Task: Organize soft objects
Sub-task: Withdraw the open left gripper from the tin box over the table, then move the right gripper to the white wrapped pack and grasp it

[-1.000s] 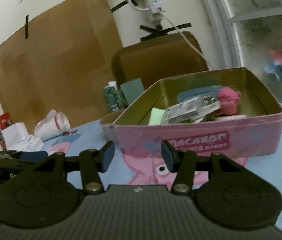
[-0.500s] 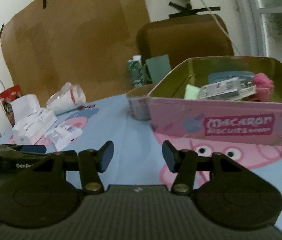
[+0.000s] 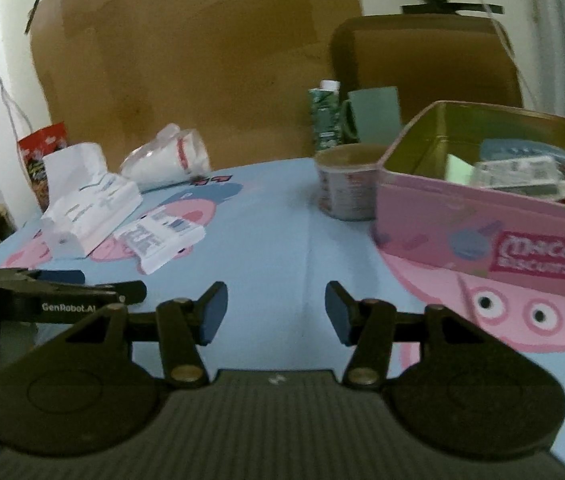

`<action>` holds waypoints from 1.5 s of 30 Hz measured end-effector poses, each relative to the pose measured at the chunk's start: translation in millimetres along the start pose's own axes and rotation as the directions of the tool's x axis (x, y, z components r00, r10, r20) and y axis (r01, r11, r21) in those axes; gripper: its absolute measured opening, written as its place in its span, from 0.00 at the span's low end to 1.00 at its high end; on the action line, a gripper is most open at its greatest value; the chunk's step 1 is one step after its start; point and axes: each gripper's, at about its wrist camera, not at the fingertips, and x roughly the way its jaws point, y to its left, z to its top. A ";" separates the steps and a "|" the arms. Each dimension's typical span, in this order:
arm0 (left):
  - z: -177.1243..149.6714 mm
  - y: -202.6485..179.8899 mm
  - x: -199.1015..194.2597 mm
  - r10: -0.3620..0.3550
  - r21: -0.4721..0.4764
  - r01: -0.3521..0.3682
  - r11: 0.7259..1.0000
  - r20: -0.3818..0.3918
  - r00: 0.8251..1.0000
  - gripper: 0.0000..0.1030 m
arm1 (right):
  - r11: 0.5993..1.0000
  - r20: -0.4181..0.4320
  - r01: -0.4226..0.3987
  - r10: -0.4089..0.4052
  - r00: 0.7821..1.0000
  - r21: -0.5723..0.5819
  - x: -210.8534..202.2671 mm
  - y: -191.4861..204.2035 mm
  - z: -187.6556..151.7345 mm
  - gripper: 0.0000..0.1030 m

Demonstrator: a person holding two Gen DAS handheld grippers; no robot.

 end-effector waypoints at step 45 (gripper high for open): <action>-8.8 54.9 -8.8 -0.025 -0.291 0.057 0.955 0.113 0.993 1.00 | 0.956 -0.157 -0.171 0.135 0.978 -0.239 18.5 1.0 -15.4 0.78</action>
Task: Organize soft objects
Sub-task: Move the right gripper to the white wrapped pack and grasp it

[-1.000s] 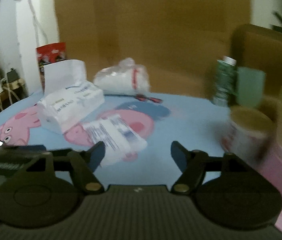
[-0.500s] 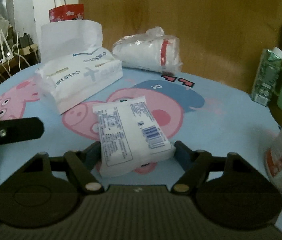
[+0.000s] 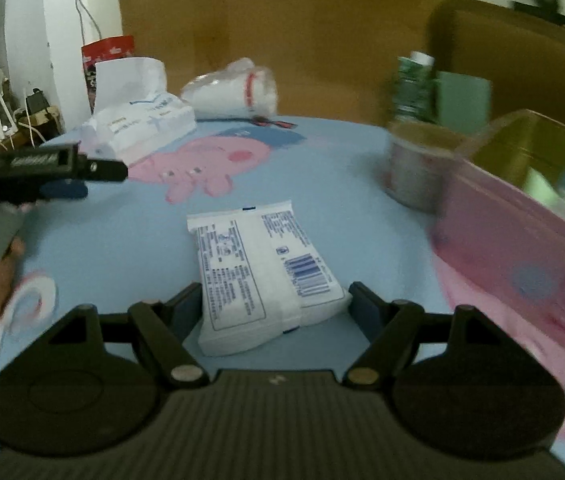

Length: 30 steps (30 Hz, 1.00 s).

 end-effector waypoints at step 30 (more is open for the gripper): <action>-43.5 -209.1 28.5 -0.363 0.267 0.504 0.821 -0.436 0.823 0.90 | 0.990 0.120 0.110 -0.120 0.986 0.084 -66.6 -53.9 -62.2 0.65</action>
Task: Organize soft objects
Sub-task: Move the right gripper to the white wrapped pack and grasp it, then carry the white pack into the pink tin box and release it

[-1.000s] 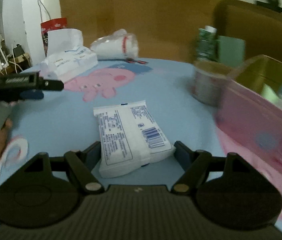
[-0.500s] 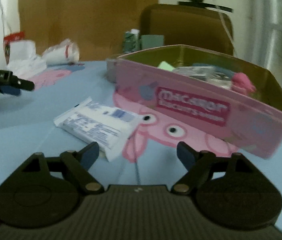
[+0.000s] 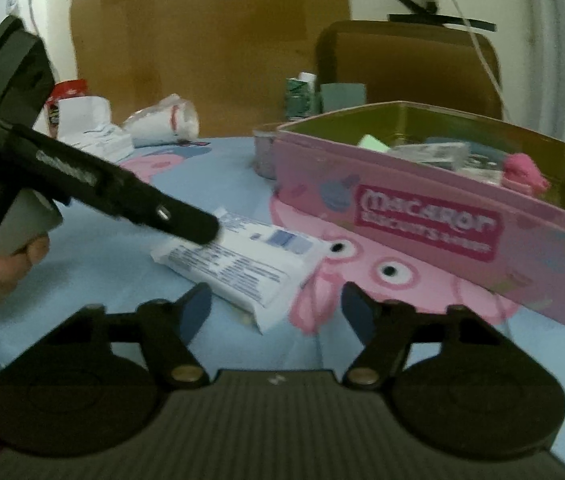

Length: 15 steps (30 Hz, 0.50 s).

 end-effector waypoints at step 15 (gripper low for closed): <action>50.9 -64.5 -25.6 -0.066 0.225 0.019 0.974 0.202 0.977 0.76 | 0.998 0.218 0.070 -0.068 0.974 -0.002 -24.8 -12.5 26.9 0.46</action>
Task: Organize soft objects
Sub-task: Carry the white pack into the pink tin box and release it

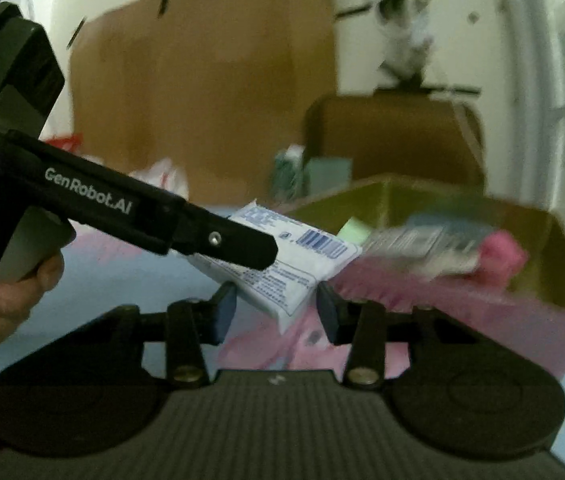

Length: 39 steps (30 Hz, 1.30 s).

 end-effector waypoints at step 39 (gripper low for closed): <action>24.8 -1.2 20.2 0.251 0.007 -0.251 0.968 0.008 0.968 1.00 | 0.898 0.021 0.309 -0.332 0.943 0.313 -14.8 -59.0 27.9 0.61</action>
